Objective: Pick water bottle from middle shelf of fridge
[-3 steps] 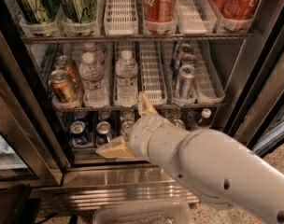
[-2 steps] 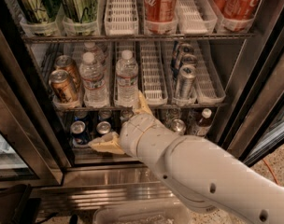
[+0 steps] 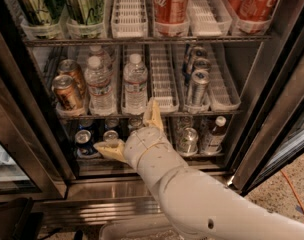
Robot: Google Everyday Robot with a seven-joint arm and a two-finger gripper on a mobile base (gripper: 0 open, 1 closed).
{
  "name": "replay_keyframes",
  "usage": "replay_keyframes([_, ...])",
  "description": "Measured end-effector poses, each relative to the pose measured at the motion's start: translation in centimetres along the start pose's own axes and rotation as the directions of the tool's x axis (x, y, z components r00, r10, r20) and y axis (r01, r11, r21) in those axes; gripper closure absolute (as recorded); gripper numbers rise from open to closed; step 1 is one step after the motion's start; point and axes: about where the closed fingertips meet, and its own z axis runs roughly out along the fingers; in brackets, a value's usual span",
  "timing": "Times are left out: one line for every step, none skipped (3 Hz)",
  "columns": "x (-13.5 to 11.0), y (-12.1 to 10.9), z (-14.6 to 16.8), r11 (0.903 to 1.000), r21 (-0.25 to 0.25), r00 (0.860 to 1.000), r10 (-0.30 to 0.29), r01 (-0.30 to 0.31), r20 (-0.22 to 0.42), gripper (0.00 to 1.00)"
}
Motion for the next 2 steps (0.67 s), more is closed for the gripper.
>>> replay_keyframes([0.4,-3.6,-0.2,0.9877,0.156,1.0,-0.014,0.013,0.006,0.0])
replay_keyframes([0.7,-7.0,-1.2,0.9616,0.274,1.0,-0.007,0.001,0.021,0.0])
